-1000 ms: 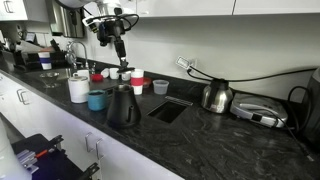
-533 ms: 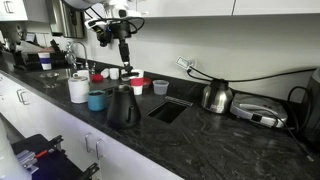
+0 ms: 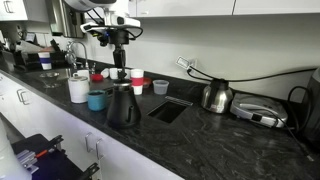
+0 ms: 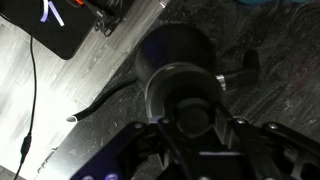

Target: Put the black lid on the black kettle

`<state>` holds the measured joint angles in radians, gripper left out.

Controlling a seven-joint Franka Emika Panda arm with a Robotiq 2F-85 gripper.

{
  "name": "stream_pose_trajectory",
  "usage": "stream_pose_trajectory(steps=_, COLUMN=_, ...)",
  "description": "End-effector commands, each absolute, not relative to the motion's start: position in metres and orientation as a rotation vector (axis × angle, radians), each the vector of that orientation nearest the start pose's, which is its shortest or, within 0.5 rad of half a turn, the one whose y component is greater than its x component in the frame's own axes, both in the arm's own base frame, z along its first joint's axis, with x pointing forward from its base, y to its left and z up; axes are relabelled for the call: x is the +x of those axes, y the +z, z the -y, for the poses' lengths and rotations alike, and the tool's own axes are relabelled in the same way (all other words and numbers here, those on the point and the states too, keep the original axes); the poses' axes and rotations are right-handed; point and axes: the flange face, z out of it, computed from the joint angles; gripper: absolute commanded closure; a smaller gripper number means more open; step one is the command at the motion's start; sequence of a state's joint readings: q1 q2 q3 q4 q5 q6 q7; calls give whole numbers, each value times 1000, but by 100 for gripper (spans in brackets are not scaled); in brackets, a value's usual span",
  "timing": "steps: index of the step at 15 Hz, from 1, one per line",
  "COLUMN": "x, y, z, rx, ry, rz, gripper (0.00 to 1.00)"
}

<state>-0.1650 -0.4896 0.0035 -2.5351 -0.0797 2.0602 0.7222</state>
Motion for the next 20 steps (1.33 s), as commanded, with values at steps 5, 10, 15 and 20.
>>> stream_pose_trajectory(steps=5, x=385, y=431, z=75, rx=-2902, ry=-23, rz=-1363, gripper=83)
stream_pose_trajectory(steps=10, x=394, y=426, z=76, rx=-2902, ry=-33, rz=-1361, gripper=83)
stream_pose_trajectory(steps=15, x=401, y=425, z=84, rx=-2885, ry=-41, rz=-1379, gripper=83)
stream_pose_trajectory(steps=20, x=401, y=422, z=88, rx=-2865, ry=-24, rz=-1388, gripper=83)
